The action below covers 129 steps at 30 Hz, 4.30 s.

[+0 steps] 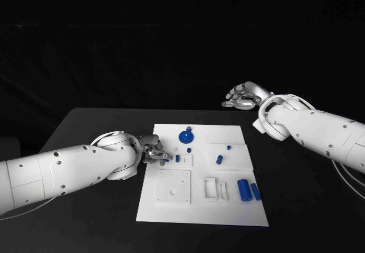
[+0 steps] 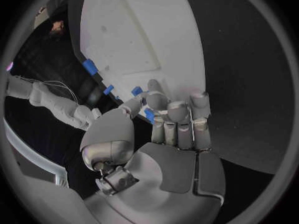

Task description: Assemble the parts on the task board

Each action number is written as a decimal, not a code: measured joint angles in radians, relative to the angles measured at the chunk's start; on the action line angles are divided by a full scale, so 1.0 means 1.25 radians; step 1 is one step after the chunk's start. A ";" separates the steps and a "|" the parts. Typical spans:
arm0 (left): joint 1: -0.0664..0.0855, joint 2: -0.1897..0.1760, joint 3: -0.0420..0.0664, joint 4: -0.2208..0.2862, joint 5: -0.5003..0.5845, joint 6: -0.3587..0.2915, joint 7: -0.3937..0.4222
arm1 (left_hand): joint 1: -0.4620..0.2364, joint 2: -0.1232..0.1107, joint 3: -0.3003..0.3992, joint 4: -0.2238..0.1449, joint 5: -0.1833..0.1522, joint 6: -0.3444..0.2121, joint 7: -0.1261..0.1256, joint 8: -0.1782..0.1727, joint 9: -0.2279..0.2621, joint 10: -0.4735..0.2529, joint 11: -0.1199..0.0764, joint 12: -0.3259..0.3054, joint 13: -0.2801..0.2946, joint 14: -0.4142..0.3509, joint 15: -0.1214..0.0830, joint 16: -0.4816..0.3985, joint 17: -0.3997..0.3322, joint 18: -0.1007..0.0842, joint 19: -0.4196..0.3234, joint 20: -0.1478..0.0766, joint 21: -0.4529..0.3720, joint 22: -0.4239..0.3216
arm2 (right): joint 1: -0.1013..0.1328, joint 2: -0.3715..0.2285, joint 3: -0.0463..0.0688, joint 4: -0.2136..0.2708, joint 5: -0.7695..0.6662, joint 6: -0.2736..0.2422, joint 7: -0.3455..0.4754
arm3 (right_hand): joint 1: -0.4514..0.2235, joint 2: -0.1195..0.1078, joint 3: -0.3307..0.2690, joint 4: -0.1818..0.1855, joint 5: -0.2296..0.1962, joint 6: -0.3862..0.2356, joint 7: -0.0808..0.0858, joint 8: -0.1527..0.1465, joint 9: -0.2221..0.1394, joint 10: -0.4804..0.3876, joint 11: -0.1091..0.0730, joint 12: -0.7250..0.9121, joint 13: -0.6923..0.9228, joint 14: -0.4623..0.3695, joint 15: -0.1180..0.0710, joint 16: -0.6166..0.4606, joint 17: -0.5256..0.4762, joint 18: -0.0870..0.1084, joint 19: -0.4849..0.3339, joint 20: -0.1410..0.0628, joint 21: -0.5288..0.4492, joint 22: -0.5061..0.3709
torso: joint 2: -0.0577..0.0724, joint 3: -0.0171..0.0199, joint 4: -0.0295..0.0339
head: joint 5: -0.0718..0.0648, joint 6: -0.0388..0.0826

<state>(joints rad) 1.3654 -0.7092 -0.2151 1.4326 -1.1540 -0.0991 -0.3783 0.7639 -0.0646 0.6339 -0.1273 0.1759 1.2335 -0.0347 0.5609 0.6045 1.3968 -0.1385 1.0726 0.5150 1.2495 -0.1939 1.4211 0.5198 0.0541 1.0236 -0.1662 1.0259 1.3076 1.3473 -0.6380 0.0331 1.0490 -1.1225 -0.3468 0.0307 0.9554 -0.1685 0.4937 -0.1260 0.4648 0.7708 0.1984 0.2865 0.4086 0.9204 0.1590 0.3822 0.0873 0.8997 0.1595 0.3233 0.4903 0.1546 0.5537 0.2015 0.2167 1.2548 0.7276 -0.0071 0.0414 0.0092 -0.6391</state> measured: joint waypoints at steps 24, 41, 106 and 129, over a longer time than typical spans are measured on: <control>-0.002 0.003 -0.001 -0.005 0.001 0.007 -0.005 | -0.031 -0.073 -0.001 0.073 -0.098 -0.004 0.000 0.007 -0.003 -0.003 -0.003 0.003 -0.003 -0.004 -0.004 0.000 -0.001 0.013 0.000 0.000 0.003 0.000 | -0.002 0.001 0.000 -0.002 0.001 0.000 0.000 | 0.000 0.000 -0.002 0.002 0.000 0.000 0.000 0.000 -0.001 0.000 0.000 0.000 -0.001 0.000 0.000 0.000 0.000 0.000 0.000 0.000 0.000 0.001 | 0.000 -0.0003 -0.0005 | 0.000 0.000; -0.004 0.001 0.002 -0.003 0.003 -0.001 -0.005 | -0.037 -0.121 0.014 0.144 -0.098 -0.011 -0.001 0.015 0.002 -0.003 -0.003 0.006 -0.003 -0.007 -0.007 0.003 -0.001 0.019 0.000 0.000 0.003 0.000 | -0.003 0.002 0.000 -0.002 0.001 0.000 0.000 | 0.000 0.000 -0.002 0.002 0.000 0.000 0.000 0.000 -0.001 0.000 0.000 0.000 -0.001 0.000 0.000 0.000 -0.001 0.000 -0.003 0.003 0.000 0.002 | 0.000 -0.0003 -0.0005 | -0.001 0.001; 0.031 0.053 0.071 -0.034 0.106 -0.122 0.188 | 0.332 -0.121 0.036 -0.112 -0.030 -0.282 0.139 -0.116 -0.067 -0.276 0.177 -0.450 -0.209 -0.227 0.145 -0.279 -0.109 -0.031 -0.224 0.070 -0.199 -0.052 | -0.005 0.012 0.000 -0.018 0.010 0.000 0.001 | 0.000 0.000 -0.002 0.007 0.003 -0.001 0.001 0.000 -0.002 0.000 0.000 0.000 -0.004 -0.001 0.001 0.000 0.000 0.000 -0.003 0.003 -0.003 0.005 | 0.000 0.0010 -0.0010 | -0.014 0.024; 0.009 0.171 0.031 -0.165 -0.219 -0.118 0.315 | 0.351 -0.125 0.017 -0.115 -0.060 -0.268 0.134 -0.152 -0.093 -0.224 0.185 -0.670 -0.242 -0.147 0.140 -0.216 -0.041 -0.011 -0.133 0.048 -0.172 -0.010 | -0.005 0.022 0.000 -0.022 0.026 0.000 0.004 | 0.000 0.000 -0.002 0.007 0.003 -0.005 -0.001 0.000 -0.002 0.000 0.000 0.000 -0.005 -0.001 0.001 0.000 -0.001 0.000 -0.003 0.003 -0.003 0.005 | 0.002 -0.0004 -0.0029 | -0.021 0.029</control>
<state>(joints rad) 1.3769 -0.4955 -0.1769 1.2267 -1.4273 -0.2465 0.0150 1.2027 -0.2211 0.6548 -0.2709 0.1014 0.8988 0.1322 0.3713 0.4885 1.1168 0.0924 0.2349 0.2118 1.0653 -0.0194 1.1510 0.4683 0.0405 0.8574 -0.1057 0.8110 1.2952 1.3416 -0.6104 0.0331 1.0221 -1.0894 -0.3468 0.0361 0.9555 -0.1685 0.4908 -0.1177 0.4686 0.7648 0.1971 0.2865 0.4058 0.9204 0.1589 0.3822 0.0812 0.8982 0.1609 0.3233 0.4887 0.1547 0.5501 0.2051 0.2126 1.2615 0.7297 -0.0076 0.0378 -0.0165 -0.6030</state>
